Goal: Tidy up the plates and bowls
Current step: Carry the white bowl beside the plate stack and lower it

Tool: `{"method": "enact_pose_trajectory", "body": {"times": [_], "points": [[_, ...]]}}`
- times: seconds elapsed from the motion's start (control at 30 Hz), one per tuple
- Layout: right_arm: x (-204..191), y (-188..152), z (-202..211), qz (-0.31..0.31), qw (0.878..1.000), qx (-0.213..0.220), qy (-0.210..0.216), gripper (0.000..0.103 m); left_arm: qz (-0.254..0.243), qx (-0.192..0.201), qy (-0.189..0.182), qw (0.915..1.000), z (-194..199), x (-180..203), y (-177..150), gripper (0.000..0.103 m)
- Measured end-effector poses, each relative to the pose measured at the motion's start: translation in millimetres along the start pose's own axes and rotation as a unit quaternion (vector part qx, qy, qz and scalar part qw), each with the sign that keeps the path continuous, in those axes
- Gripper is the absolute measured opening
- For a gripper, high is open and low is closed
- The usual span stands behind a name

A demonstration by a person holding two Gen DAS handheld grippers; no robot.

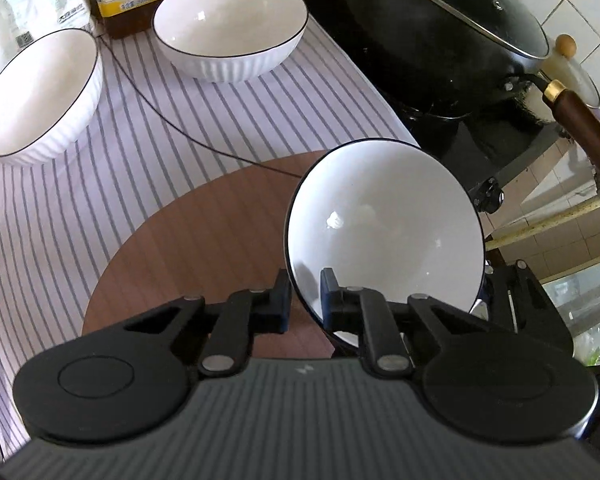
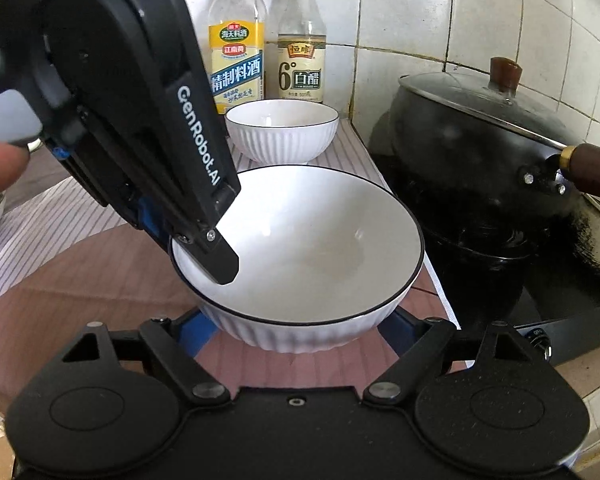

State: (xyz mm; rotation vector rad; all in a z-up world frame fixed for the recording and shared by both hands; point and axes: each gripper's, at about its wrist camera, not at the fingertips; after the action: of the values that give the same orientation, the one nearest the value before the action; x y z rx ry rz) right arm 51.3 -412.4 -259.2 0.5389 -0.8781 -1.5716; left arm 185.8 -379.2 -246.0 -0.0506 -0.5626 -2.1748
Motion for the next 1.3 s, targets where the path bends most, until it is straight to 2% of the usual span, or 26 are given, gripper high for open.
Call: {"method": "enact_pose_trajectory", "body": {"times": [0.27,0.53,0.83,1.03,1.3], "points": [[-11,2,23,0.013,1.000,0.015,0.014,0.089,-0.012,0.009,0.028,0.9995,31,2,-17,0.013],[-36,13,46,0.057,0.996,0.047,0.042,0.089,0.012,0.045,0.062,0.9970,74,-17,-36,0.014],[-78,29,60,0.100,0.985,0.073,0.117,0.089,0.083,0.073,0.080,0.9907,115,-69,-65,0.014],[-113,27,54,0.141,0.974,0.074,0.164,0.089,0.128,0.070,0.106,0.9836,119,-103,-86,0.014],[-138,19,24,0.174,0.962,0.055,0.205,0.089,0.168,0.050,0.104,0.9791,102,-136,-106,0.015]]}}
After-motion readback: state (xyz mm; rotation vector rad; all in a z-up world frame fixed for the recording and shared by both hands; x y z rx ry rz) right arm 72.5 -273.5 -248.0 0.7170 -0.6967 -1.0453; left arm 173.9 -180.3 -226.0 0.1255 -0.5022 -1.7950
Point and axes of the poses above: each gripper's, at about its wrist camera, not at the fingertips, and z roughly against the way its jaws point, x to its right, y to its top, and after that the axes turned 1 degree about z, right-handed
